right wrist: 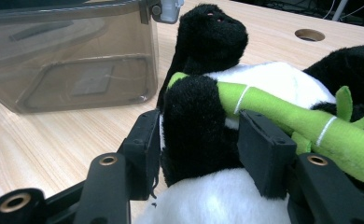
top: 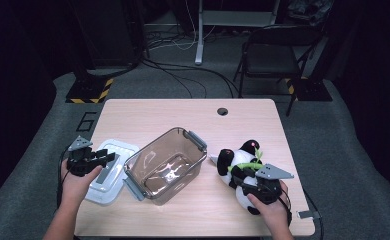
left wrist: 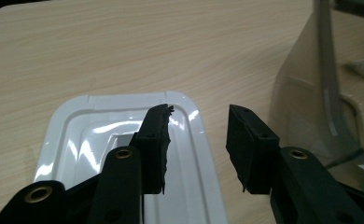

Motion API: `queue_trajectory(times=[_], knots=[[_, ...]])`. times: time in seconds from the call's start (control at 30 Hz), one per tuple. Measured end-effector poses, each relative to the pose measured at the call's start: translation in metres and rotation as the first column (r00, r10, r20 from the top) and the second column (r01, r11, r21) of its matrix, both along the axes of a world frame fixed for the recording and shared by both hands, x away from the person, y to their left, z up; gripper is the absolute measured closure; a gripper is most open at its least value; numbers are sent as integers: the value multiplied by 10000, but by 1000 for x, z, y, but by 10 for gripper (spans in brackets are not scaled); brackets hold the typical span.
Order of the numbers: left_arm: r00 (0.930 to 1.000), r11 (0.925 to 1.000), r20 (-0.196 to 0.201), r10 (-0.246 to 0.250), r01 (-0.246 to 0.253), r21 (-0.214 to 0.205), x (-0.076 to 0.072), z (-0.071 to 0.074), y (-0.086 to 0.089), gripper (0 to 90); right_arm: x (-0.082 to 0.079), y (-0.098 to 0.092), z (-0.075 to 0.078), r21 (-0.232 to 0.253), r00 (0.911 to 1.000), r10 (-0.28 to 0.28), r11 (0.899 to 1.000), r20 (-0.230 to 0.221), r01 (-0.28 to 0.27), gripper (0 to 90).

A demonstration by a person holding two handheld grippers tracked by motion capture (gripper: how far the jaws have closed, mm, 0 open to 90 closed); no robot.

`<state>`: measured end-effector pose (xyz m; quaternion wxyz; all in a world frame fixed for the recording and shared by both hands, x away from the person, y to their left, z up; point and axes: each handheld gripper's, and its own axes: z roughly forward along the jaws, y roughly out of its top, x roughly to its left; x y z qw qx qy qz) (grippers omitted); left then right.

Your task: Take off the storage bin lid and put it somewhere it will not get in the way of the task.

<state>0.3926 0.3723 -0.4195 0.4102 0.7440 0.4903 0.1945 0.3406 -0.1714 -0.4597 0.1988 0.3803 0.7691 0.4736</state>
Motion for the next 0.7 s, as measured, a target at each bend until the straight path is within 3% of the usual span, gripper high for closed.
queue_trajectory(times=[0.43, 0.7], knots=[[9968, 9968, 168, -780, 782, -136, -7, 19, -28, 593, 0, 0, 0, -20, 10000, -5, 10000, 5, 5, 491], [9913, 9913, -47, -1315, 1315, 2, -8, 22, -44, 592, 0, 0, 0, -13, 10000, -17, 10000, -4, 17, 491]])
